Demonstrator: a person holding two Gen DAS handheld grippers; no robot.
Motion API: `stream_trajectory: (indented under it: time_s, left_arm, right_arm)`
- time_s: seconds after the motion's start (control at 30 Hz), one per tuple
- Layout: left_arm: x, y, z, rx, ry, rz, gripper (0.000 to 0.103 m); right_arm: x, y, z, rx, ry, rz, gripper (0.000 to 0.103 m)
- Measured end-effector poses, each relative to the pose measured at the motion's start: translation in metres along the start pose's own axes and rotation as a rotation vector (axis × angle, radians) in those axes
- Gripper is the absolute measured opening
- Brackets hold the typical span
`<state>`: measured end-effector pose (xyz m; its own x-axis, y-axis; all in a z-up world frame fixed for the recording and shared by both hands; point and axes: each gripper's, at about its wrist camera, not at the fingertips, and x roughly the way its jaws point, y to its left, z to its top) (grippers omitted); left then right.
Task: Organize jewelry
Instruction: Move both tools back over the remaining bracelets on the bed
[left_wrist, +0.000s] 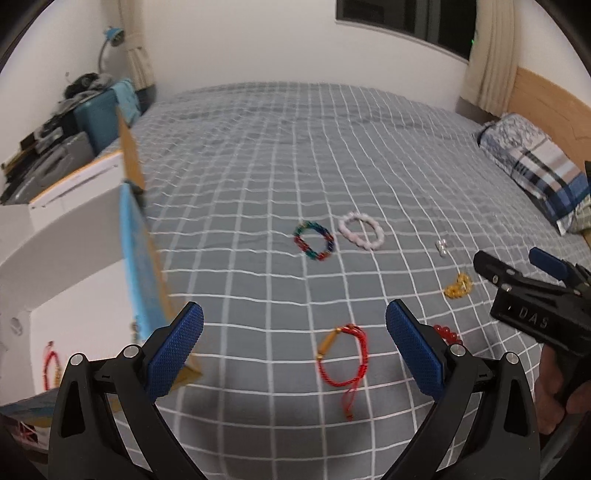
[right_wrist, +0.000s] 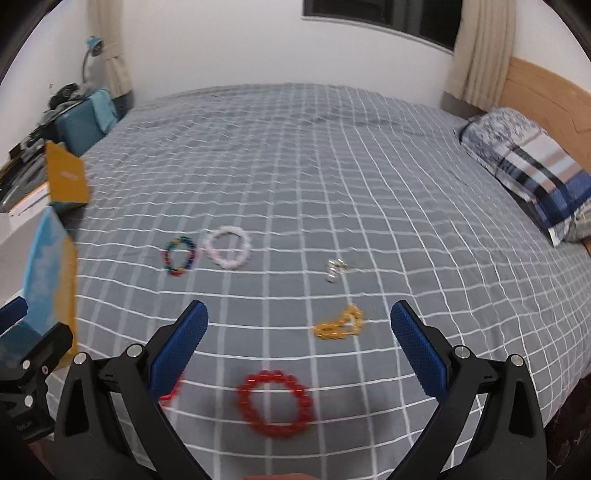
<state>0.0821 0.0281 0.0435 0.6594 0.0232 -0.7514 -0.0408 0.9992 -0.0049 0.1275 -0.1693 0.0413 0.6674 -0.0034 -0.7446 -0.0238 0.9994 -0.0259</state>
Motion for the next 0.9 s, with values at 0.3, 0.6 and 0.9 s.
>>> stream_trajectory:
  time_s: [0.3, 0.6, 0.9]
  left_arm:
    - [0.06, -0.013, -0.019, 0.018, 0.082, -0.048, 0.097]
    - [0.098, -0.016, -0.035, 0.019, 0.155, -0.093, 0.097]
    - [0.125, -0.027, -0.048, 0.042, 0.199, -0.097, 0.097]
  right_arm:
    - [0.057, -0.039, -0.016, 0.051, 0.071, -0.022, 0.095]
    - [0.1, -0.048, -0.03, 0.067, 0.152, 0.003, 0.095]
    - [0.12, -0.048, -0.035, 0.059, 0.18, 0.026, 0.095]
